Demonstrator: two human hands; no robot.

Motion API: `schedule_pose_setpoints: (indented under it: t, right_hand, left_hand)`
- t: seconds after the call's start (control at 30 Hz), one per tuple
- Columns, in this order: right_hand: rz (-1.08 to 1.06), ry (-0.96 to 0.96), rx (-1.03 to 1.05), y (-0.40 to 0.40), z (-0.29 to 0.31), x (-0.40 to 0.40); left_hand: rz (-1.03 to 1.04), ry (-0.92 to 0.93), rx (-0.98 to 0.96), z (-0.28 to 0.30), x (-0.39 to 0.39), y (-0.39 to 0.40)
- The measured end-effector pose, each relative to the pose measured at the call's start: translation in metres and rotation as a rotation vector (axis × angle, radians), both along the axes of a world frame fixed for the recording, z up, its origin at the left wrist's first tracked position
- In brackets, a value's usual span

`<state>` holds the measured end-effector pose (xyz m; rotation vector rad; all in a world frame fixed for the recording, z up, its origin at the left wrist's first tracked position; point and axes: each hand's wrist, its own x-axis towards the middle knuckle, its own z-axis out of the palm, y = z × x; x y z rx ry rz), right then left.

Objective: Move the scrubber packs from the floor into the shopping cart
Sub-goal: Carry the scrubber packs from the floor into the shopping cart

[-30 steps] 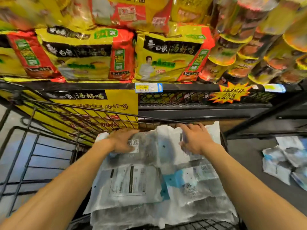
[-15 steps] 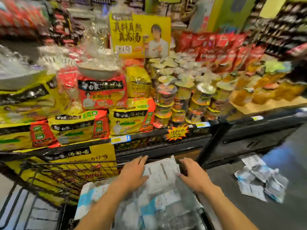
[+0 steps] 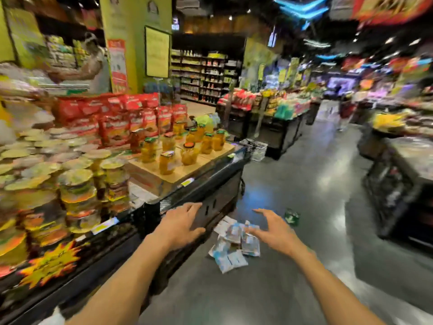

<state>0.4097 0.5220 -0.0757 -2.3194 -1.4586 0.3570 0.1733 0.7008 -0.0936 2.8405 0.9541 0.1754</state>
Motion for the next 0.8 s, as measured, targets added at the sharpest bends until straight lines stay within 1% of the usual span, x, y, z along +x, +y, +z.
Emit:
schedule_pose_setpoints:
  t: [0.13, 0.23, 0.33, 0.47, 0.6, 0.67, 0.8]
  right_hand:
    - [-0.156, -0.033, 0.046, -0.039, -0.002, 0.101]
    - [-0.249, -0.026, 0.032, -0.051, 0.002, 0.148]
    - [-0.303, -0.03, 0.022, -0.044, -0.002, 0.189]
    - [-0.34, -0.034, -0.002, -0.005, -0.007, 0.238]
    - [-0.346, -0.01, -0.052, 0.054, -0.017, 0.283]
    - [-0.341, 0.001, -0.076, 0.085, -0.023, 0.305]
    - [-0.354, 0.001, -0.093, 0.136, -0.031, 0.357]
  left_hand:
    - [-0.117, -0.01, 0.024, 0.006, 0.111, -0.008]
    - [-0.163, -0.01, 0.002, 0.002, 0.175, -0.004]
    - [-0.204, -0.004, -0.014, -0.001, 0.231, 0.013]
    - [-0.202, -0.015, -0.044, -0.014, 0.299, 0.048]
    - [-0.185, 0.004, -0.113, -0.033, 0.36, 0.098]
    - [-0.181, 0.014, -0.113, -0.038, 0.388, 0.127]
    - [-0.154, -0.009, -0.186, -0.048, 0.438, 0.172]
